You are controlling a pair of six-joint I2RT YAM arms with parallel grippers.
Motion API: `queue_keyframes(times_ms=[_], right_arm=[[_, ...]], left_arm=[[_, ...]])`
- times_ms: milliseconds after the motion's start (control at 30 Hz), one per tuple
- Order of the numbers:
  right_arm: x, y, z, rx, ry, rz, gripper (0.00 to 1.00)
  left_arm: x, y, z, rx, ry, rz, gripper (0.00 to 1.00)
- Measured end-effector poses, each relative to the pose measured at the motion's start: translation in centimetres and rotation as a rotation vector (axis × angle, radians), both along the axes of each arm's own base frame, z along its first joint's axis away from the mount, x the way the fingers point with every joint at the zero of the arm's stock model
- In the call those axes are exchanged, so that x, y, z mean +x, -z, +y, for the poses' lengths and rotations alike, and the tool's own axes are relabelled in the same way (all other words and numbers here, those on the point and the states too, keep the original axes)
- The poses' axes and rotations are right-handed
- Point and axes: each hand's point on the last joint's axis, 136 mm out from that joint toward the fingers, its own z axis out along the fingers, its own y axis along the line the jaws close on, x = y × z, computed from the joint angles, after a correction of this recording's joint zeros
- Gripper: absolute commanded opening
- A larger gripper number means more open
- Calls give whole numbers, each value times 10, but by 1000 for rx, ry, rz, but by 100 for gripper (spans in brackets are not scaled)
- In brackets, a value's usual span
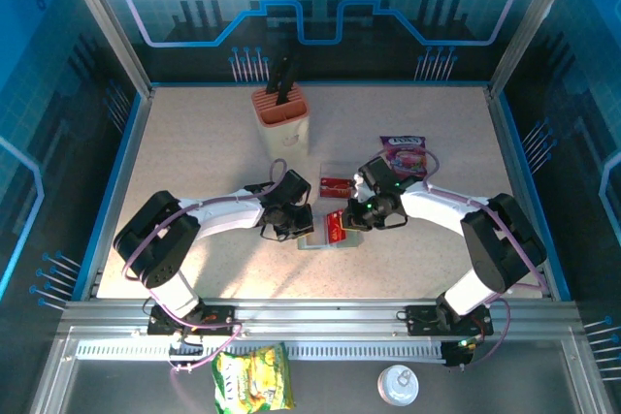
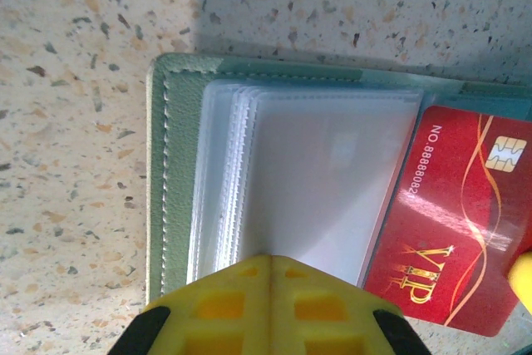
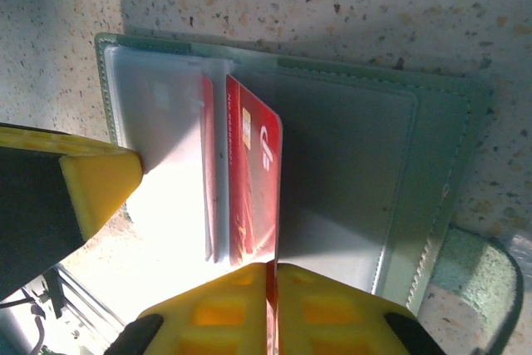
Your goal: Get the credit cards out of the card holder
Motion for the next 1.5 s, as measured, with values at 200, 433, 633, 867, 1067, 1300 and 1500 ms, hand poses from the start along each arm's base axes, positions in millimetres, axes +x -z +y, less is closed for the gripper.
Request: queue_keyframes(times_ms=[200,433,633,867,1067,1300,1500], right_arm=[[-1,-2,5,6,-8,-4,14],[7,-12,16,30,-14,-30,14],[7,-10,16,26,-13,-26,10],[7,-10,16,24,-13,-27,5],[7,-11,16,25,-12,-29,2],[8,-25,13,26,-15,-73,1],[12,-39,10,-9,-80,-126,0]], left_arm=[[0,-1,0,0,0,1,0],[0,0,0,1,0,1,0],[0,0,0,1,0,1,0],[0,-1,0,0,0,0,0],[0,-1,0,0,0,1,0],[1,-13,-1,-19,0,-24,7],[10,-42,0,-49,-9,-118,12]])
